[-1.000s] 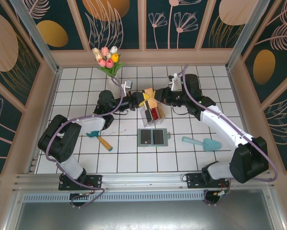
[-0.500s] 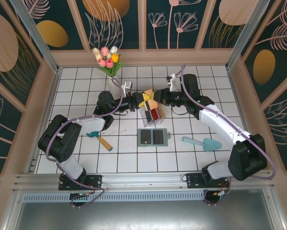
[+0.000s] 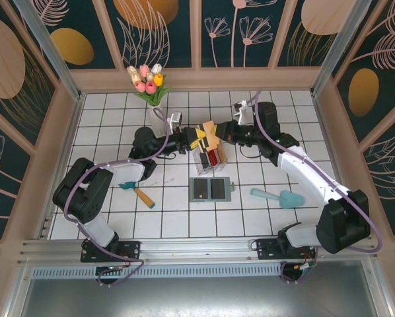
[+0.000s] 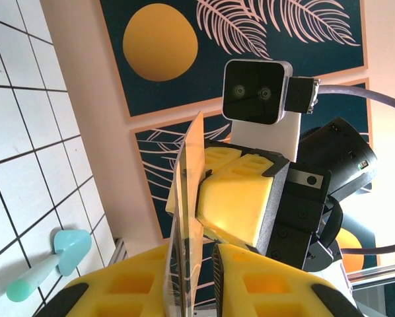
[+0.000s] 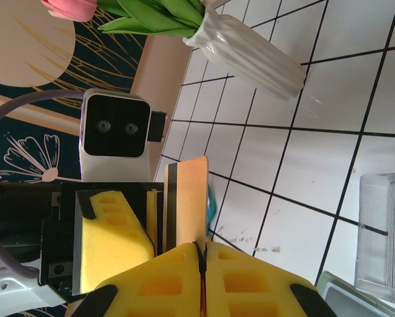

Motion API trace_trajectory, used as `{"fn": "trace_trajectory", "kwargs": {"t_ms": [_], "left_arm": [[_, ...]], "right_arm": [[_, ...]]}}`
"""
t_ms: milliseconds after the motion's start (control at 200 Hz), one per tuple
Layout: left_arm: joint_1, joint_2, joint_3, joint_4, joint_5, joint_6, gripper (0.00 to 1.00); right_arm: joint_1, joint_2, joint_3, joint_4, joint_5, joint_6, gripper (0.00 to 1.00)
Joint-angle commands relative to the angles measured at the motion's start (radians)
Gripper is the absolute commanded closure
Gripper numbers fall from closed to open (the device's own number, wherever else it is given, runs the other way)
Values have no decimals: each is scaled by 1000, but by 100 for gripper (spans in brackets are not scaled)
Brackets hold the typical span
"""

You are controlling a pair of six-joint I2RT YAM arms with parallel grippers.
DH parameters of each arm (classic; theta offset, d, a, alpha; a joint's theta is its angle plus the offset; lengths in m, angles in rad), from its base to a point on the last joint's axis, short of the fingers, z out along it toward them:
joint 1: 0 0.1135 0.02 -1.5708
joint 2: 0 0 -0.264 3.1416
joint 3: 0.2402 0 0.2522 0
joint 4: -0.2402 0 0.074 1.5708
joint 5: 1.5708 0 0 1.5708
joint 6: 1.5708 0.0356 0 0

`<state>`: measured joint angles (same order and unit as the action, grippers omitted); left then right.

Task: Put the credit cards into the card holder

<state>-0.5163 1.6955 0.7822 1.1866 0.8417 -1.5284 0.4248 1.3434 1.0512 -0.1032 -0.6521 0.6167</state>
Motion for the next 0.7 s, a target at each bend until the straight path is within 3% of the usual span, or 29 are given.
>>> {"fn": "trace_trajectory", "kwargs": {"t_ms": [0, 235, 480, 560, 696], "left_arm": [[-2, -16, -1, 146, 29, -9, 79], [-2, -22, -31, 130, 15, 2, 82], [-1, -28, -57, 21, -51, 23, 97], [1, -36, -78, -10, -93, 22, 100], [2, -64, -96, -178, -172, 74, 100]], "right_arm": [[-19, -4, -32, -51, 87, 0, 91], [-60, -57, -51, -78, 196, 19, 92], [-70, -55, -20, -141, 318, -47, 93], [-53, -4, 5, -191, 367, -110, 93], [35, 104, 81, -289, 555, -220, 94]]}}
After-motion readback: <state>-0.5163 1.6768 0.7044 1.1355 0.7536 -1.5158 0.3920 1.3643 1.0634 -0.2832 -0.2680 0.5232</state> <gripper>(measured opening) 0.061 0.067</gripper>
